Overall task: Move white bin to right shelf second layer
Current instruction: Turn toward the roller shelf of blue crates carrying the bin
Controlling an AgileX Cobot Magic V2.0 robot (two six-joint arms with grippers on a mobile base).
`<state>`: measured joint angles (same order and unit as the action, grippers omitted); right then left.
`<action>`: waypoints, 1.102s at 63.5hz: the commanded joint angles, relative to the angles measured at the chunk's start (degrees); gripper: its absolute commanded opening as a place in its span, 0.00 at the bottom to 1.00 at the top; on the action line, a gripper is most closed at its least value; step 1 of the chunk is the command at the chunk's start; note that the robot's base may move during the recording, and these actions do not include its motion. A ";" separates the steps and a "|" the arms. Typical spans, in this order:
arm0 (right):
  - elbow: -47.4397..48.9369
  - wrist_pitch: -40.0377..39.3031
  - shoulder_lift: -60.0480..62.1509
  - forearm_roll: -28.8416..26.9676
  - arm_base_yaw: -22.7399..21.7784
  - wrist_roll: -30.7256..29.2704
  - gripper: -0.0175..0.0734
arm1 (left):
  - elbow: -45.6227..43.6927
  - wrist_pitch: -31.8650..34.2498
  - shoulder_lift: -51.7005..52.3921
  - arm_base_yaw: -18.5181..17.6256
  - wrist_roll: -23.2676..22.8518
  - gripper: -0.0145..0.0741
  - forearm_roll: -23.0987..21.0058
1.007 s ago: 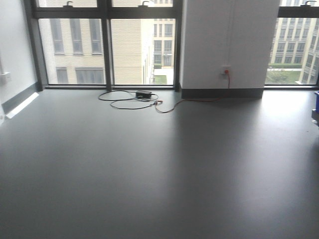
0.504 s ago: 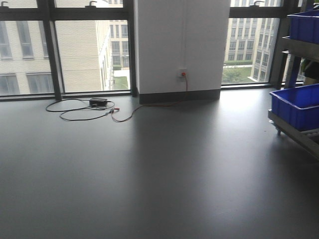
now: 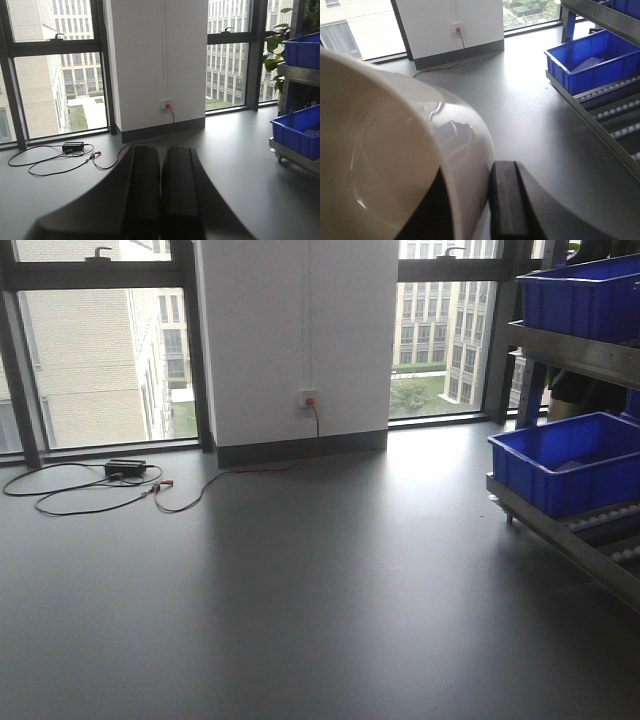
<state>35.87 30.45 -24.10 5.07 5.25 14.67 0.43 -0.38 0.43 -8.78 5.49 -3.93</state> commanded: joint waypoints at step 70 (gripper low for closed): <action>1.66 -6.12 -0.65 0.41 -0.44 -0.12 0.25 | 1.90 4.99 0.76 0.03 -0.43 0.26 -0.29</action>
<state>35.87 30.45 -24.10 5.07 5.25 14.67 0.43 -0.38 0.43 -8.78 5.49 -3.93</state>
